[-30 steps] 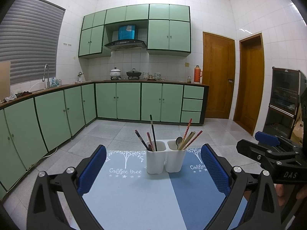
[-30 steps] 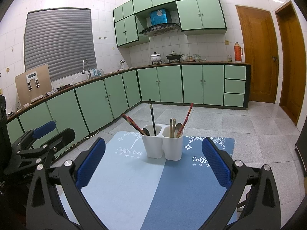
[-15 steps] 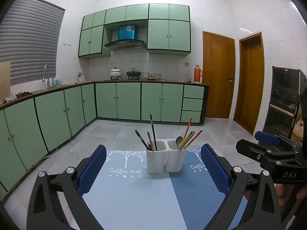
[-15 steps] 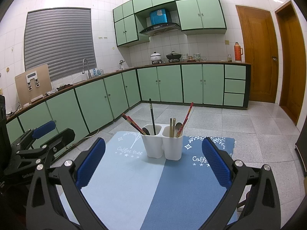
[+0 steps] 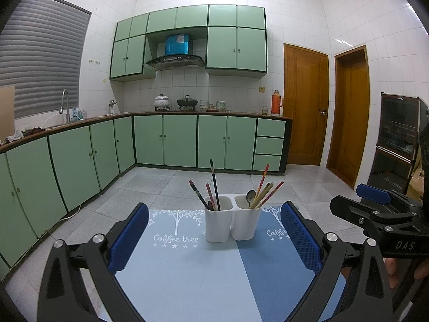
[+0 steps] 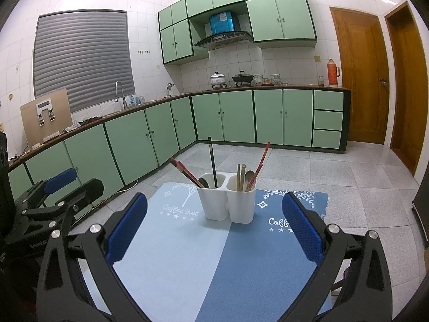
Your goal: Organize utensils
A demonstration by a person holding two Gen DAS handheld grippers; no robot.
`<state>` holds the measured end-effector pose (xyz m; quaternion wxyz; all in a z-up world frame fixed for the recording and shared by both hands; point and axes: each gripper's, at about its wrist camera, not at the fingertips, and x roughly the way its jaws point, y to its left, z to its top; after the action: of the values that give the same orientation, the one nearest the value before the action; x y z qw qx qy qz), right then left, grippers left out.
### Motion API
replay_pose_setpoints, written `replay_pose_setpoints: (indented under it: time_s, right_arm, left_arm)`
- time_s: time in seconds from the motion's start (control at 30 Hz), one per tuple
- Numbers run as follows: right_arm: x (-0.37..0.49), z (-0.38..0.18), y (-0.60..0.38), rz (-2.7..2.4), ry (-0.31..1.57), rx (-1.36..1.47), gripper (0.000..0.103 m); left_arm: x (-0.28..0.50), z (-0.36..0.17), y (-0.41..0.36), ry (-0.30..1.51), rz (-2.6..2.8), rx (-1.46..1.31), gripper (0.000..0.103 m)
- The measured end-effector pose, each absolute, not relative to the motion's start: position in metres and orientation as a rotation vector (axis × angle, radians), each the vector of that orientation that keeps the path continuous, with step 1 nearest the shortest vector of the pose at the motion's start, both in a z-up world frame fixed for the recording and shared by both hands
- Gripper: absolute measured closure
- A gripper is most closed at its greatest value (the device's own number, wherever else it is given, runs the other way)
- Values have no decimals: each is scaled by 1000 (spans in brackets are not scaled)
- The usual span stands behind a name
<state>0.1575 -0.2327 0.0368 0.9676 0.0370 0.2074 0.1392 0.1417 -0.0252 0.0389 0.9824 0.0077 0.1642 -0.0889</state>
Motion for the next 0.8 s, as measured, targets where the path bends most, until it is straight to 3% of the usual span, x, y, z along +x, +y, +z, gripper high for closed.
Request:
replay_pose_setpoints:
  time_s: [0.8]
  right_arm:
    - [161,25,-234,277,426,70,5]
  left_arm:
    - [142,36,-22,333,-179,10,6]
